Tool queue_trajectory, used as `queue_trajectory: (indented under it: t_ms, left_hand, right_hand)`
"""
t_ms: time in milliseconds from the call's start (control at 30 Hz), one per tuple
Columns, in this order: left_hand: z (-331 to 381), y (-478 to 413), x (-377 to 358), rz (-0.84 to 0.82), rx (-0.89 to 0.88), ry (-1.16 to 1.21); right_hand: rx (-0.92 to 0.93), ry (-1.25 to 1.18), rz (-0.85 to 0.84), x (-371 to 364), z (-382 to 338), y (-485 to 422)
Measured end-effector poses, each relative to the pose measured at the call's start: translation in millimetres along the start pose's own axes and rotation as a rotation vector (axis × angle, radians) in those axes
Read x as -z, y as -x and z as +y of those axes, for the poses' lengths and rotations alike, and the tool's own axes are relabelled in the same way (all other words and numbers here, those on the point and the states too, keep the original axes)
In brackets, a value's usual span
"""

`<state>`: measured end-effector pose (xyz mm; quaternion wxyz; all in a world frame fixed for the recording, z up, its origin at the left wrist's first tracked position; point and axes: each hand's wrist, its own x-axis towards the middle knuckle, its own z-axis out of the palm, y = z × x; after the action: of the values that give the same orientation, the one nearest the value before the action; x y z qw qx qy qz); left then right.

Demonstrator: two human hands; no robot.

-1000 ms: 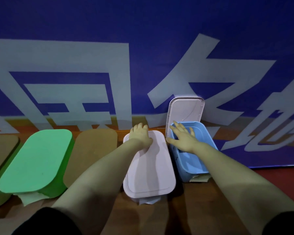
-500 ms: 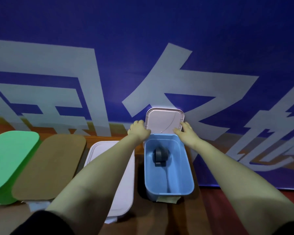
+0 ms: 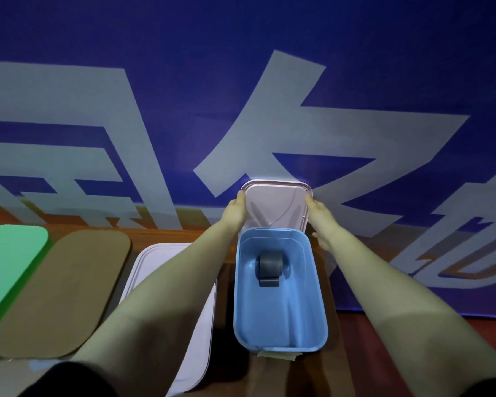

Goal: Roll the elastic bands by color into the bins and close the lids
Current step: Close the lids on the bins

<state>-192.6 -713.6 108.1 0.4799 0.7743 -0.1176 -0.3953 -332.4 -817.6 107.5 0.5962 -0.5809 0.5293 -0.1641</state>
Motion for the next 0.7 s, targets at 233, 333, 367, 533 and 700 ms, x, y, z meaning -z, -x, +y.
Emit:
queue_trajectory:
  t_ms: [233, 333, 367, 533, 700]
  left_hand:
    - [7.4, 15.6, 1.2, 0.018, 0.023, 0.114]
    - [16.3, 31.8, 8.4, 0.043, -0.029, 0.159]
    - [18.0, 36.8, 10.6, 0.032, -0.05, 0.186]
    - [16.8, 59.4, 23.4, -0.041, -0.138, 0.273]
    - [2.7, 91.9, 41.7, -0.082, -0.152, 0.377]
  right_hand:
    - [-0.07, -0.229, 0.071, 6.4, 0.3, 7.8]
    - [-0.051, -0.335, 0.086, 13.0, -6.2, 23.2]
    - [-0.033, -0.363, 0.089, 14.9, -8.8, 28.7]
    - [0.072, -0.449, 0.092, 20.7, -18.1, 64.1]
    - [0.114, -0.557, -0.032, 26.6, -2.4, 99.6]
